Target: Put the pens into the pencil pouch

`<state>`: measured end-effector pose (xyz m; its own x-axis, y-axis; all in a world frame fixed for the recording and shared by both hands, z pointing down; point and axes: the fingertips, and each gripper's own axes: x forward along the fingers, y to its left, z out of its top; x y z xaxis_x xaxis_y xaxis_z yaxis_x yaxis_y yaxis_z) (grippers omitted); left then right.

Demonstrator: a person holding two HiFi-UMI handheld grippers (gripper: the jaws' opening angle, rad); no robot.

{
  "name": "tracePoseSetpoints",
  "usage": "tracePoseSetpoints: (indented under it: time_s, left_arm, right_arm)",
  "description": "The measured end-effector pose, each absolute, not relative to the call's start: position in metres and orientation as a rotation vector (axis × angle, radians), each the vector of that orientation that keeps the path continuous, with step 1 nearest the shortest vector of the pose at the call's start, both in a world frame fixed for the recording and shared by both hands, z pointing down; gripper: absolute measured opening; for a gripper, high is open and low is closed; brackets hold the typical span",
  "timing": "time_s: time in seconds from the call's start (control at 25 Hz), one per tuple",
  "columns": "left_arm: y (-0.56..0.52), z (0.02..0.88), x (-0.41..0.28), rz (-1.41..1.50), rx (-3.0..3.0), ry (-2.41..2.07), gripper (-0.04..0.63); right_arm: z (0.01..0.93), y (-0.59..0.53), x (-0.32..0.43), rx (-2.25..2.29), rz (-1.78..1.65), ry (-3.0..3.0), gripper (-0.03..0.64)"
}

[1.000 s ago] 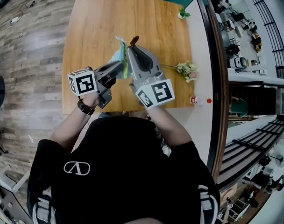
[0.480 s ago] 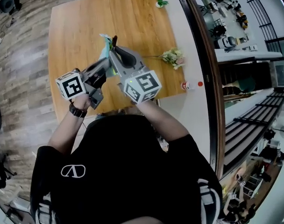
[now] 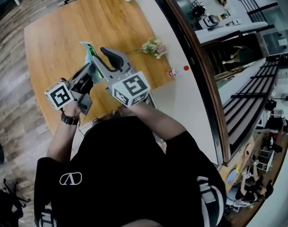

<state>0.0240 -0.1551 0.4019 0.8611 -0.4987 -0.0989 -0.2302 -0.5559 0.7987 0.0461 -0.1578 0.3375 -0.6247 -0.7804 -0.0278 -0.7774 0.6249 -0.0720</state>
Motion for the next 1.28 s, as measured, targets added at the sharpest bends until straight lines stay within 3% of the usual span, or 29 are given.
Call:
tracePoseSetpoints:
  time_s: [0.64, 1.08, 1.28]
  left_arm:
    - [-0.183, 0.454, -0.04, -0.29, 2.181, -0.76, 0.015]
    - [-0.218, 0.606, -0.135, 0.193, 2.144, -1.171, 0.015]
    - [-0.217, 0.668, -0.137, 0.361, 2.117, -1.184, 0.015]
  right_arm:
    - [0.338, -0.161, 0.079, -1.488, -0.085, 2.663, 0.104]
    - [0.383, -0.148, 0.104, -1.59, -0.221, 2.651, 0.098]
    - [0.397, -0.141, 0.11, -1.63, -0.264, 2.65, 0.098]
